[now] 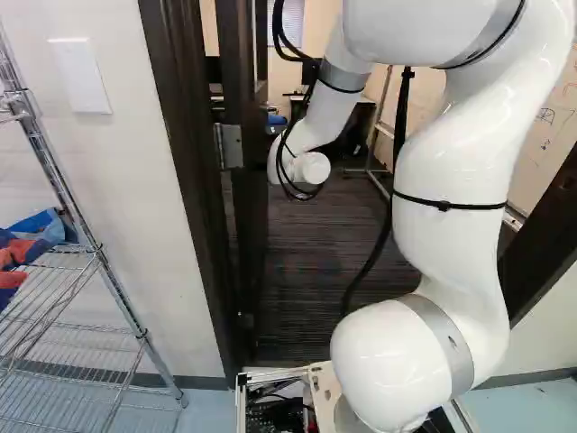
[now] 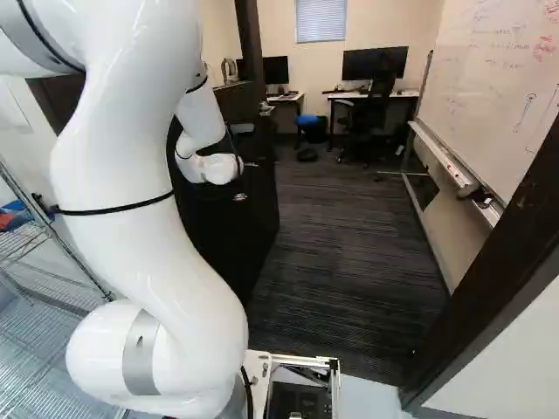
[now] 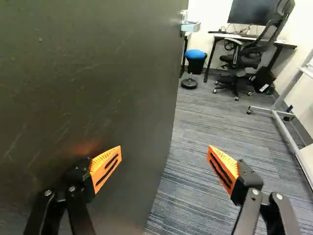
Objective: Open the door and move inside
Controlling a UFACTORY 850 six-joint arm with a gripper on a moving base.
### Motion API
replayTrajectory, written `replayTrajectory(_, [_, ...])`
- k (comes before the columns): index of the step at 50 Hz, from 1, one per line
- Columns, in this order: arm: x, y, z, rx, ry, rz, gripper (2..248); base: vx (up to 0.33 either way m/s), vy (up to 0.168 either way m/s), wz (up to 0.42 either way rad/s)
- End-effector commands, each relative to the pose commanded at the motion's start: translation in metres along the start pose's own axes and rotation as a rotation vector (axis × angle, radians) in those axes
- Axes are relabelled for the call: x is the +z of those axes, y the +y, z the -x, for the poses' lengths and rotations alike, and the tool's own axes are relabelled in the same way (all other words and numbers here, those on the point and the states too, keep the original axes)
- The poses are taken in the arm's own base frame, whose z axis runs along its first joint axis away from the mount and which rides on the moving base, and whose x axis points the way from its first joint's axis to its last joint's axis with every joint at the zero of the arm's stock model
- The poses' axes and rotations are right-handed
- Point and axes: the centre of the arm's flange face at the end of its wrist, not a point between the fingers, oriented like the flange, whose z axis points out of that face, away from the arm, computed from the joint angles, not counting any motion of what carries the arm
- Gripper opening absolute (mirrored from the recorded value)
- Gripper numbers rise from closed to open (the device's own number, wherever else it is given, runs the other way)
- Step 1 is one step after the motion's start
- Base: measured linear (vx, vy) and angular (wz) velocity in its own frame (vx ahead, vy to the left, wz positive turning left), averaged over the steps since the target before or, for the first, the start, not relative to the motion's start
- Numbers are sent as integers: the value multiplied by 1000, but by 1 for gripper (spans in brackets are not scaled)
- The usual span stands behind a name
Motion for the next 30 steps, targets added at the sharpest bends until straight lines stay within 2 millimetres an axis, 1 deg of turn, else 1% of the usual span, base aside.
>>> replayTrajectory(30, [24, -23, -7, -45, 12, -64, 247, 0, 0, 0])
